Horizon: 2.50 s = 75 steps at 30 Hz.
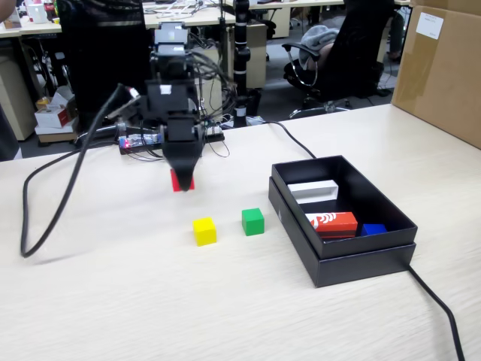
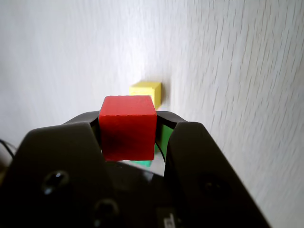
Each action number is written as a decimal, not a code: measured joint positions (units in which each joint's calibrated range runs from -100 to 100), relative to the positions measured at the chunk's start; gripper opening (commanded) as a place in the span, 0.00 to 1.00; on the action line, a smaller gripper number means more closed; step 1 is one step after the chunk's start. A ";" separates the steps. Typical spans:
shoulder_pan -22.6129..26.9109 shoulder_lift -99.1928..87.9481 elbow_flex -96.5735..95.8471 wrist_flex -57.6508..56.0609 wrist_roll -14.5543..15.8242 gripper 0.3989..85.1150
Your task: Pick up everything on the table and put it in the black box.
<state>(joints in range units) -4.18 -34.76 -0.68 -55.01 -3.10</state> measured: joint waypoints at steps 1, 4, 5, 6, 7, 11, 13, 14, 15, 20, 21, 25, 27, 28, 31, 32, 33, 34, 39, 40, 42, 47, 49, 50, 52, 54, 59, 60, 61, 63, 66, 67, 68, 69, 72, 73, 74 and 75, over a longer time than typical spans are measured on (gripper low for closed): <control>1.07 -1.17 -0.37 0.00 0.34 0.01; 4.64 -4.01 -0.46 0.00 1.47 0.01; 6.15 -4.53 -0.55 0.00 1.81 0.01; 7.52 -4.79 -0.46 0.00 2.20 0.01; 9.96 -4.92 -0.46 0.00 2.93 0.01; 15.19 -0.52 6.85 -0.08 3.81 0.01; 17.24 8.03 13.78 0.00 7.47 0.01; 17.39 10.49 14.70 -0.15 7.67 0.01; 17.48 14.24 18.53 0.00 7.77 0.01; 17.92 25.37 26.65 -0.70 8.21 0.01; 18.02 27.57 27.20 -0.77 8.35 0.01; 18.71 36.76 28.02 -0.77 8.84 0.01; 18.85 39.09 27.93 -0.77 8.94 0.02; 18.95 40.00 27.93 -0.77 9.08 0.02; 19.10 41.04 28.02 -0.77 9.18 0.08; 19.19 41.17 27.93 -0.77 9.33 0.08; 19.24 41.29 27.93 -0.77 9.33 0.12; 19.24 41.55 27.93 -0.77 9.33 0.15; 19.29 42.20 23.73 -0.77 9.33 0.30; 19.29 42.20 23.19 -0.77 9.33 0.31; 19.29 42.07 23.00 -0.77 9.33 0.31; 19.29 42.07 23.00 -0.77 9.33 0.38; 19.24 42.07 22.91 -0.77 9.33 0.38; 19.24 41.68 22.91 -0.77 9.33 0.38; 19.19 39.48 22.82 -0.93 9.33 0.38; 19.19 35.60 22.82 -1.01 9.33 0.38; 19.05 23.82 22.91 -1.08 9.33 0.38; 18.90 22.01 22.91 -1.24 9.33 0.38; 18.66 20.45 22.91 -1.63 9.33 0.38; 17.63 16.70 22.82 -2.09 9.33 0.41; 15.73 13.33 22.91 -3.02 9.33 0.46; 14.95 12.69 22.18 -3.25 9.33 0.46; 14.16 12.30 20.54 -3.25 9.28 0.46; 13.33 12.17 18.80 -3.33 9.13 0.48; 11.23 12.17 14.33 -3.33 7.91 0.54; 10.74 12.17 13.05 -3.33 7.18 0.54; 10.11 12.17 11.68 -3.33 6.45 0.54; 9.43 12.17 9.95 -3.33 5.71 0.54</control>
<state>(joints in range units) 5.25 -22.59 9.27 -58.34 2.61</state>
